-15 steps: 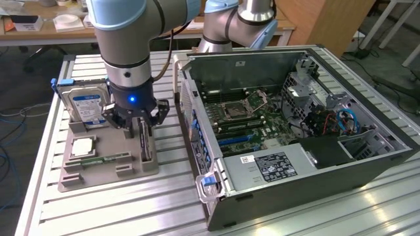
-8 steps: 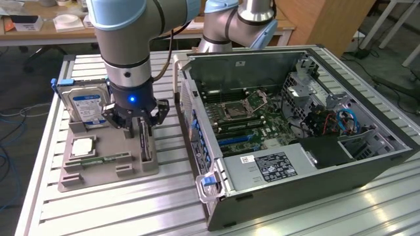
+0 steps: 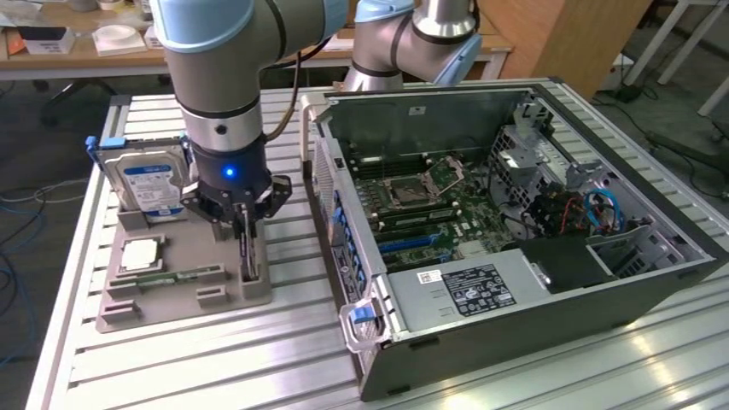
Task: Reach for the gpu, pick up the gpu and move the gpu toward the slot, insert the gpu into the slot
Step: 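Pick up the gpu and move the gpu toward the slot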
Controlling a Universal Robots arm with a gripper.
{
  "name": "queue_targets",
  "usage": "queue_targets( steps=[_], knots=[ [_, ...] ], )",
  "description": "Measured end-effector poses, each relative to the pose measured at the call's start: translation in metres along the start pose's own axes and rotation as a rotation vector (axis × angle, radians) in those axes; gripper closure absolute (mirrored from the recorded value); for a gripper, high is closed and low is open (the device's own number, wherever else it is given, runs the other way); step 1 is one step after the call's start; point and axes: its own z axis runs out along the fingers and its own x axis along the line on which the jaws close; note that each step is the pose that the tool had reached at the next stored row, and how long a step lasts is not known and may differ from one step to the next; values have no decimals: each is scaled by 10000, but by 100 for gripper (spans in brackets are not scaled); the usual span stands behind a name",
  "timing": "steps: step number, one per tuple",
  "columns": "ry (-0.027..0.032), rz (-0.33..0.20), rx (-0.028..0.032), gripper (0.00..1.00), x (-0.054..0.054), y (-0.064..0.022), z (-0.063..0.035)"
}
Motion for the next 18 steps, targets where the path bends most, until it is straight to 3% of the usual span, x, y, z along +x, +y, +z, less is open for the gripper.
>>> queue_targets(
  steps=[18],
  knots=[
    [-1,0,1,74,0,0,0]
  ],
)
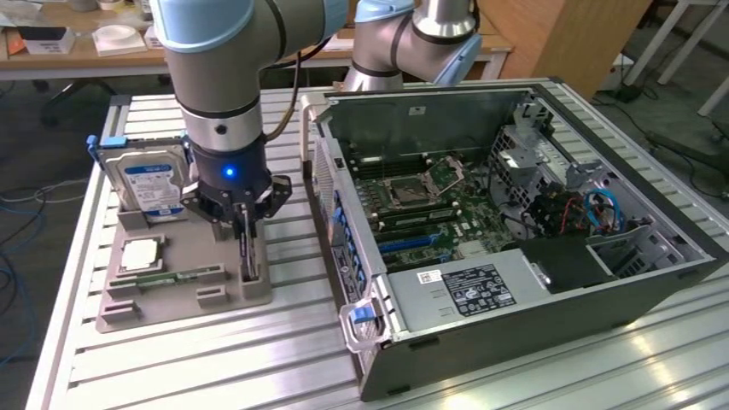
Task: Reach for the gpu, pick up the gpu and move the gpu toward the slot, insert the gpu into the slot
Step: 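Pick up the gpu and move the gpu toward the slot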
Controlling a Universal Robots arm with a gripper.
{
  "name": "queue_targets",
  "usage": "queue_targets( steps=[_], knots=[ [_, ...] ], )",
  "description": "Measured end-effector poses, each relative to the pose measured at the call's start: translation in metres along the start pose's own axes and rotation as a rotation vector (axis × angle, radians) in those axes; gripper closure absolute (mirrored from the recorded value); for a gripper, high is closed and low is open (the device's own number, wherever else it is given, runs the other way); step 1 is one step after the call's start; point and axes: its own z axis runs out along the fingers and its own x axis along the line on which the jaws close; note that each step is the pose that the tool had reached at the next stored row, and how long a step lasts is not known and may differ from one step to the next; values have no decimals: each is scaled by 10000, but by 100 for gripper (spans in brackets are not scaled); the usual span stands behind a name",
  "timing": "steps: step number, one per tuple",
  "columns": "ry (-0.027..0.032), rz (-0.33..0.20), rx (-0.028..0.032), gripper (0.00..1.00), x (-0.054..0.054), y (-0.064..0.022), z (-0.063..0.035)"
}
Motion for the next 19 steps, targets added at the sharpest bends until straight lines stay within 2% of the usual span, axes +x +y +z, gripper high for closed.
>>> queue_targets(
  steps=[5,7,19],
  knots=[
    [-3,0,-2,74,-1,1,-3],
    [0,1,0,74,0,2,-34],
    [1,1,1,74,2,20,-467]
  ],
)
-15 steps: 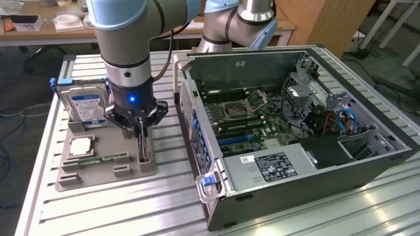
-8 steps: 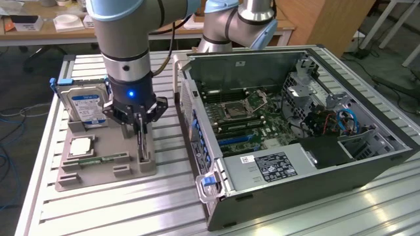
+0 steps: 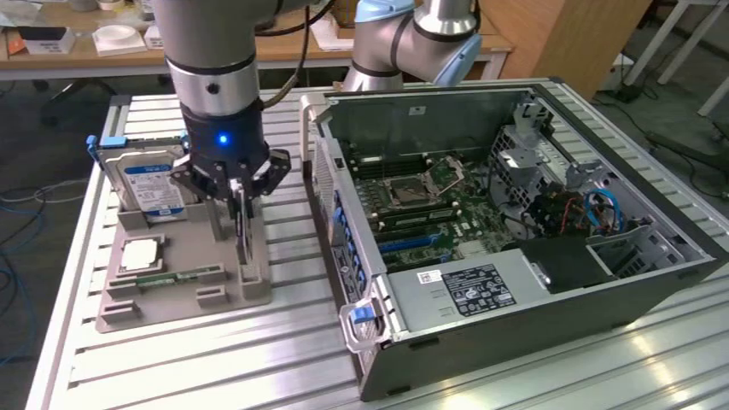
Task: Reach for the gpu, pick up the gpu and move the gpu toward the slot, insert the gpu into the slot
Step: 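Pick up the gpu and move the gpu toward the slot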
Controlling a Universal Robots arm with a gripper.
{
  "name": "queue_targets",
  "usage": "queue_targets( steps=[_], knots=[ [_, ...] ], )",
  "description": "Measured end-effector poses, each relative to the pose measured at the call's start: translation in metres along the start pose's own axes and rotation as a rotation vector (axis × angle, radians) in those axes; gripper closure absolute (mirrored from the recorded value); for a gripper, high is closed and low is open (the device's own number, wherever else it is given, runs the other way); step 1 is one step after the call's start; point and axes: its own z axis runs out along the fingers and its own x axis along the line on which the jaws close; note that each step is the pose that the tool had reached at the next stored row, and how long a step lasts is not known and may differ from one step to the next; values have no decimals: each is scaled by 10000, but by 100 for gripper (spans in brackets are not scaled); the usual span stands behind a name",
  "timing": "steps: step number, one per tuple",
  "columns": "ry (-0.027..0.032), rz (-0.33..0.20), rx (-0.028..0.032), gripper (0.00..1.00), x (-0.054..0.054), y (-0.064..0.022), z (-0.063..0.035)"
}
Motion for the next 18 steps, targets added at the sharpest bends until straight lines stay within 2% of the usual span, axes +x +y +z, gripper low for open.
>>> queue_targets(
  steps=[5,18],
  knots=[
    [-1,0,-1,74,0,6,-128],
    [-1,0,-1,74,-3,29,-665]
  ],
)
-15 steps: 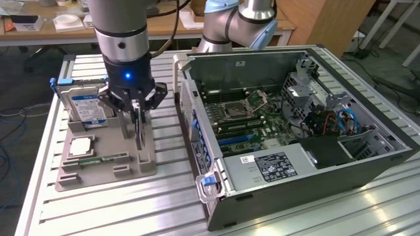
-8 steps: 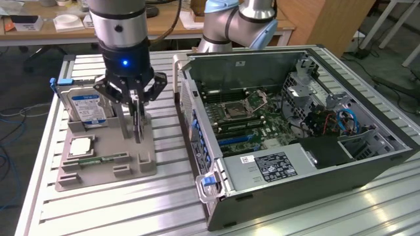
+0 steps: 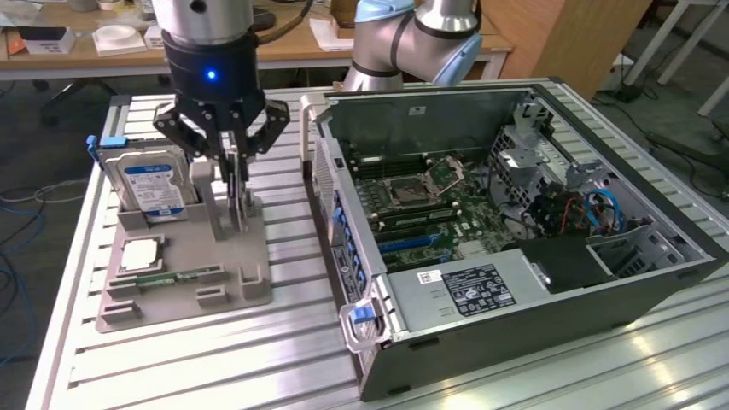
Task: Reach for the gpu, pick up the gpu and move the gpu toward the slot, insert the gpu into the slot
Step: 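Pick up the gpu and move the gpu toward the slot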
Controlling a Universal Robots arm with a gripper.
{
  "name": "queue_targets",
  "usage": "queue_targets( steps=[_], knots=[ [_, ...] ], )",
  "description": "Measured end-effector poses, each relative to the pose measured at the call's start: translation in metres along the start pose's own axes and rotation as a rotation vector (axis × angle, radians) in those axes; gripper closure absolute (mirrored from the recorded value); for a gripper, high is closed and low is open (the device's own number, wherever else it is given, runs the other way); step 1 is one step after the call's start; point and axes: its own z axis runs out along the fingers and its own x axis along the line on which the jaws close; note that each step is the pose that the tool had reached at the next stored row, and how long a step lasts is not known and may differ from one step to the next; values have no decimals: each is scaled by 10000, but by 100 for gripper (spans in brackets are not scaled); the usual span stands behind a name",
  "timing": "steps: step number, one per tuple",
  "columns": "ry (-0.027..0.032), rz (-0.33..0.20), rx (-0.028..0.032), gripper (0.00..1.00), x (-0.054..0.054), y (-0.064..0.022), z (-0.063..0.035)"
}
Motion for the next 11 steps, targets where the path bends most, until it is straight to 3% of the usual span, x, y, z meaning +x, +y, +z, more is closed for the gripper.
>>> queue_targets(
  steps=[11],
  knots=[
    [1,0,-10,74,1,16,-350]
  ],
)
